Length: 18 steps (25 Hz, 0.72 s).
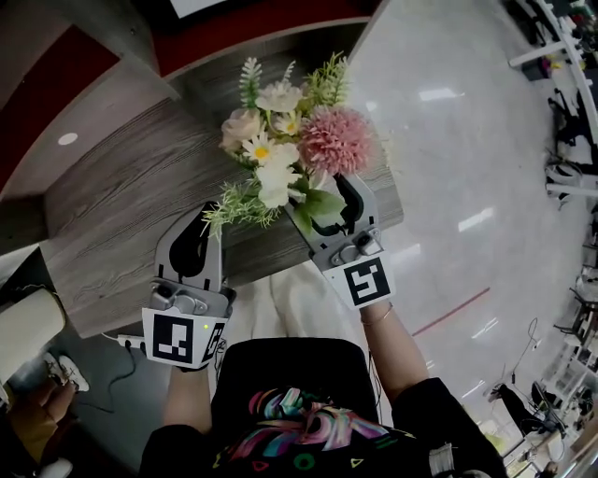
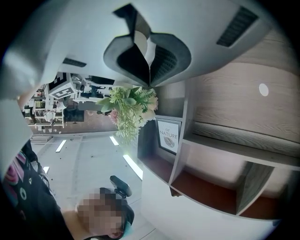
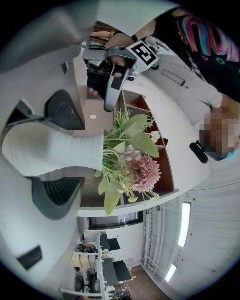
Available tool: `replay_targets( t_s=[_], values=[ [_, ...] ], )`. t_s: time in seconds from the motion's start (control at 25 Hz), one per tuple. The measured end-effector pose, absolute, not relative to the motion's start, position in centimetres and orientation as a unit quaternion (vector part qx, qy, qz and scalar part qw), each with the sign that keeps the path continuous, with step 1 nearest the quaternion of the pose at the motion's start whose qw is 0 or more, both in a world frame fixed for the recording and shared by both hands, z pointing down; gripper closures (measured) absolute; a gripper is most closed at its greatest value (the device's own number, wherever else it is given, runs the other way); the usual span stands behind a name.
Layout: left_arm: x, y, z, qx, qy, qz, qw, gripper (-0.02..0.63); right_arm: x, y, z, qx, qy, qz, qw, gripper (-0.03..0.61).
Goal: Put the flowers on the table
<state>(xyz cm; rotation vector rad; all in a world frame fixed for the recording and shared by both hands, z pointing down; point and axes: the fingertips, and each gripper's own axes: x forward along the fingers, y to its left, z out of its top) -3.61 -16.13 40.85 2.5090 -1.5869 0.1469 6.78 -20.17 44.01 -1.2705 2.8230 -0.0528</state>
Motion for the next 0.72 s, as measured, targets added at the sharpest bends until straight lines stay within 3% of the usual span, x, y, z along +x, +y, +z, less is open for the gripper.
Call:
replay_targets(
  t_s=[0.72],
  values=[
    [-4.8,-16.0,36.8,0.839,-0.542,0.023,0.053,0.586,8.9,-17.0,40.4,-0.385,0.922,-0.02,-0.027,0.27]
  ],
)
